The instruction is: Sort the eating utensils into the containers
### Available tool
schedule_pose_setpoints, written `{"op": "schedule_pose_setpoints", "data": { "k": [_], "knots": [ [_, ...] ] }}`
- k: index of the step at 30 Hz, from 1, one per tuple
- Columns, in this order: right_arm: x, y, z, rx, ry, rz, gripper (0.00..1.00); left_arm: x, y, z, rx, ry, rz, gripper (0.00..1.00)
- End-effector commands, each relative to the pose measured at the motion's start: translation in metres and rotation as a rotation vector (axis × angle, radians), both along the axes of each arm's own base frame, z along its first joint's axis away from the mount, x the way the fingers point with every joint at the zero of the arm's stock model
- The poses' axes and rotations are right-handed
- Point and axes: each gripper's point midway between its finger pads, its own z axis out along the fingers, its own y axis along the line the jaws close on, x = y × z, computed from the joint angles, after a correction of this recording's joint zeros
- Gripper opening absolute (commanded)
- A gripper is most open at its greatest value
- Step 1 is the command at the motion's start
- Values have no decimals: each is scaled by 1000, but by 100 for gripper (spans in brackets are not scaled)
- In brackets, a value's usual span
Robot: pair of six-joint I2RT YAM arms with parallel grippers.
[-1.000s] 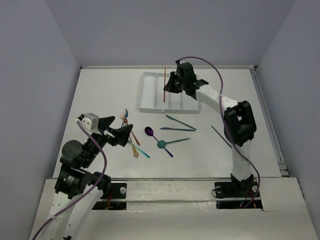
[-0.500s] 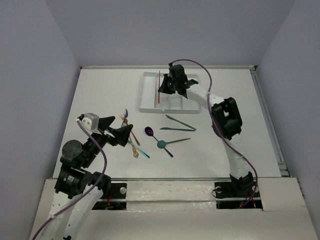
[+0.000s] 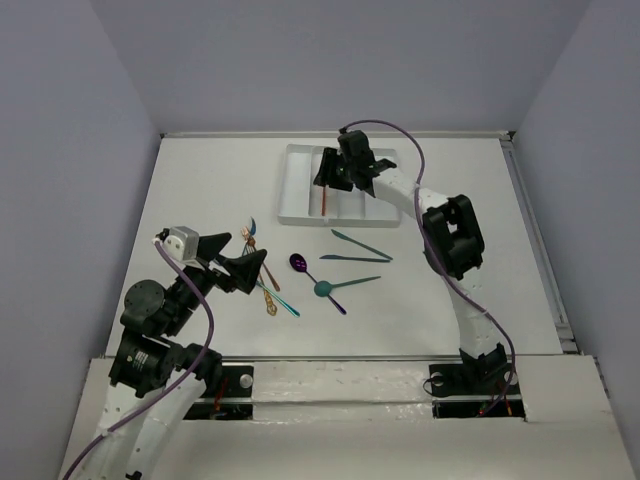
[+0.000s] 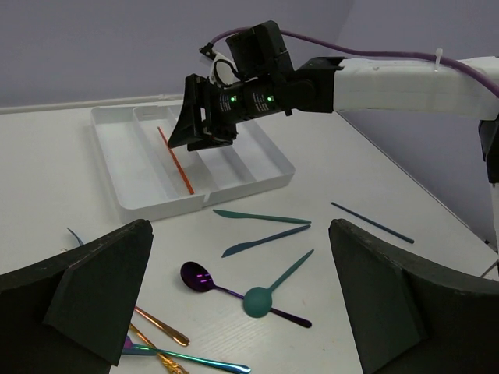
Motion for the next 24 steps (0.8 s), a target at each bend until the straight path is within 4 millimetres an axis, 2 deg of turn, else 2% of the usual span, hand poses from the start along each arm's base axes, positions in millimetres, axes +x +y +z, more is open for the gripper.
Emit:
{"op": "schedule_pose_setpoints", "data": {
  "k": [1, 4, 5, 8, 9, 10, 12, 13, 15, 16, 17, 18, 19, 21, 22, 24],
  "knots": [
    [-2, -2, 43, 3, -82, -7, 59, -5, -1, 22, -18, -62, -14, 99],
    [-11, -16, 66, -17, -134, -23, 59, -6, -2, 23, -19, -67, -22, 99],
    [-25, -25, 78, -20, -144, -19, 59, -8, -2, 24, -22, -73, -22, 99],
    [-43, -67, 84, -108, -144, -79, 55, -14, -3, 29, -31, -94, -39, 99],
    [-49, -89, 80, -144, -123, -122, 54, -17, -4, 30, -35, -101, -45, 99],
    [-70, -127, 71, -201, -74, -186, 52, -18, -3, 32, -40, -107, -42, 99],
    [-97, -163, 55, -239, 4, -240, 51, -26, -3, 39, -55, -136, -61, 99],
    [-128, -201, 36, -279, 107, -299, 51, -31, -2, 43, -65, -153, -63, 99],
    [-158, -233, 20, -319, 203, -345, 51, -37, -2, 46, -74, -166, -75, 99],
    [-189, -251, 9, -348, 280, -366, 51, -39, -2, 48, -81, -173, -81, 99],
    [-199, -265, 6, -355, 318, -395, 51, -43, -1, 50, -88, -185, -87, 99],
    [-209, -267, 2, -374, 357, -390, 51, -48, -1, 54, -96, -197, -98, 99],
    [-230, -279, -1, -410, 418, -406, 51, -51, 0, 55, -104, -205, -100, 99],
    [-245, -289, 1, -445, 463, -422, 52, -54, 1, 58, -113, -214, -109, 99],
    [-259, -296, 0, -493, 520, -418, 53, -58, 1, 60, -122, -221, -117, 99],
    [-272, -309, -3, -545, 584, -435, 60, -61, 1, 62, -130, -230, -127, 99]
  ]
}}
